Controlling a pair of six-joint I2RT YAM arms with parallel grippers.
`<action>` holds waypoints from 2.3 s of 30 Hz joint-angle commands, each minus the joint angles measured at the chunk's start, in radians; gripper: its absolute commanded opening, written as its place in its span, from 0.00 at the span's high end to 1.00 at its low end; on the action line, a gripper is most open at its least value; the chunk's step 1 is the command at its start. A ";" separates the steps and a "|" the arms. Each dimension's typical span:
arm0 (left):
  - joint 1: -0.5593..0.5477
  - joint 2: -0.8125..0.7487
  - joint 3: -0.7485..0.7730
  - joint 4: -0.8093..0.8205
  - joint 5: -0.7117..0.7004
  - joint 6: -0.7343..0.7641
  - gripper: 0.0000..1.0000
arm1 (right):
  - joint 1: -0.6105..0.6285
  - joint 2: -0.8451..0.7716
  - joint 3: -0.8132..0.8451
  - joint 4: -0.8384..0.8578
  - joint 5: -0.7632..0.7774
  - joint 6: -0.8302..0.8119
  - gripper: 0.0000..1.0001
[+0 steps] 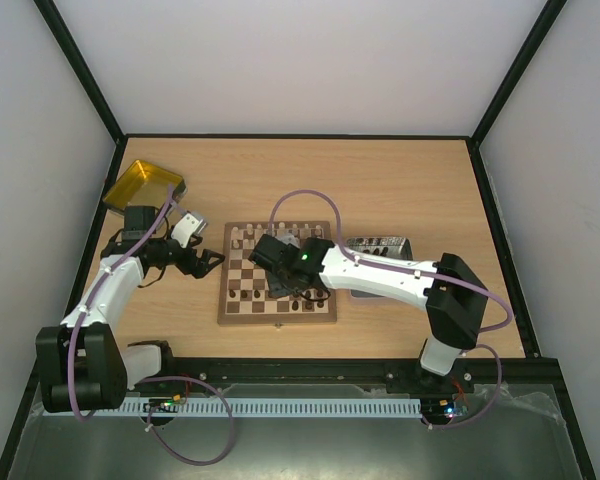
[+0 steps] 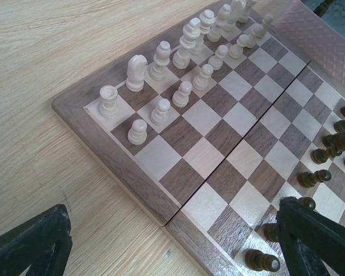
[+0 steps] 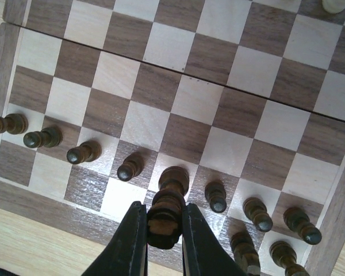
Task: Set up the chess pieces on the board
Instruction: Place the chess piece on the chessboard.
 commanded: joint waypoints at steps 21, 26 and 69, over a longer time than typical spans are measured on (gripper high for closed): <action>-0.001 0.008 -0.014 0.008 0.002 0.001 0.03 | 0.056 0.000 -0.080 0.038 -0.036 0.016 0.98; -0.001 0.006 -0.015 0.006 0.001 0.001 0.03 | 0.055 0.004 -0.092 0.049 -0.042 0.017 0.92; -0.010 0.010 -0.012 -0.003 0.000 0.001 0.02 | 0.072 0.014 -0.113 0.062 -0.070 0.018 0.91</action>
